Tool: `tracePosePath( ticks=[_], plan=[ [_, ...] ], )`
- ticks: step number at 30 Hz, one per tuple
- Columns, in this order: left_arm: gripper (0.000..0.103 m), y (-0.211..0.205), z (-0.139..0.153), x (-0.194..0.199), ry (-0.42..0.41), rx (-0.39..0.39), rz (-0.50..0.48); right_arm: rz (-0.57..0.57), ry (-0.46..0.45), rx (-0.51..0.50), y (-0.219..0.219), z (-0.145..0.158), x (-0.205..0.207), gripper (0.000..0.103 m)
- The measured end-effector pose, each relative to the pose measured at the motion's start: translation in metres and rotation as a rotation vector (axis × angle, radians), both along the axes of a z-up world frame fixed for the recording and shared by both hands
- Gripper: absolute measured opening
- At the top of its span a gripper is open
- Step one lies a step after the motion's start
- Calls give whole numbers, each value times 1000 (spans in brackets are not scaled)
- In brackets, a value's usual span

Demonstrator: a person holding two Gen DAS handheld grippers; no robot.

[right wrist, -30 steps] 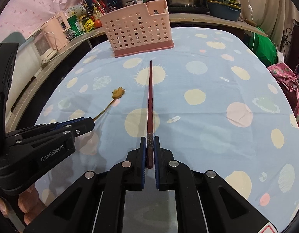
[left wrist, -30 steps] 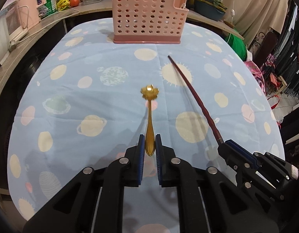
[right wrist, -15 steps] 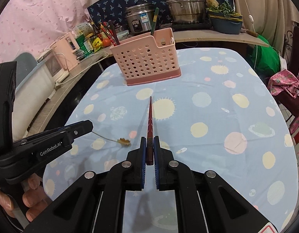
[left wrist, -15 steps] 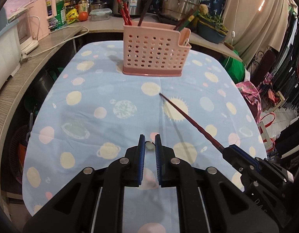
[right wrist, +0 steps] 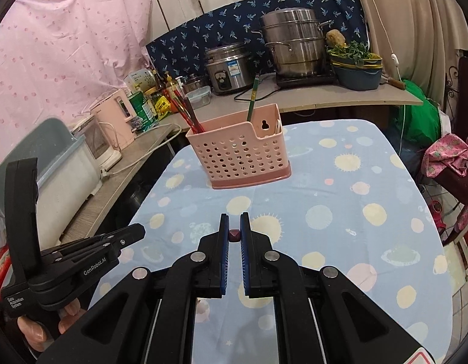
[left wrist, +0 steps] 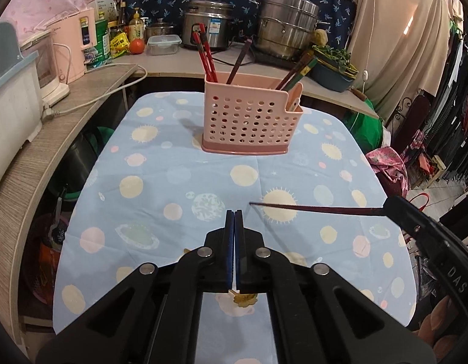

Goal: Organize utensils
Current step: 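Lift the spoon and chopstick, lower them into the pink holder and open both tools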

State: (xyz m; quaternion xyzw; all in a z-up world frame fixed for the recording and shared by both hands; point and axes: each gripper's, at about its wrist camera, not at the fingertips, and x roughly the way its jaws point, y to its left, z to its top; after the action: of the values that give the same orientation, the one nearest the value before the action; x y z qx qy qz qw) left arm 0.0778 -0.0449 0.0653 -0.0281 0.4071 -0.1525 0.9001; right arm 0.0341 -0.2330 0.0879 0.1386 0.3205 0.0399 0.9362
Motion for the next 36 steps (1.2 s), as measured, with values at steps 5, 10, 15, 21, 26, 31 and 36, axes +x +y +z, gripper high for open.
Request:
tracePosePath(
  ticks=[5,10,15,21,26,31,36],
  plan=[
    [1,8,-5,5,13,-14,9,-10,10,1,-3,-5,0,7],
    [15,25,-48,15,114,-18,56,-13,49,19,-4,-21,-5,7],
    [35,30,-95,19,210,-21,91,-7,95,23,-1,-39,-7,7],
    [37,20,-122,27,241,-16,95,-5,114,18,3,-47,-6,7],
    [36,12,-133,40,236,5,101,-6,108,7,3,-43,-3,7],
    [16,6,-133,46,231,30,73,-9,108,9,1,-37,0,7],
    [2,5,-132,40,240,31,55,-8,88,7,1,-24,-2,7]
  ],
)
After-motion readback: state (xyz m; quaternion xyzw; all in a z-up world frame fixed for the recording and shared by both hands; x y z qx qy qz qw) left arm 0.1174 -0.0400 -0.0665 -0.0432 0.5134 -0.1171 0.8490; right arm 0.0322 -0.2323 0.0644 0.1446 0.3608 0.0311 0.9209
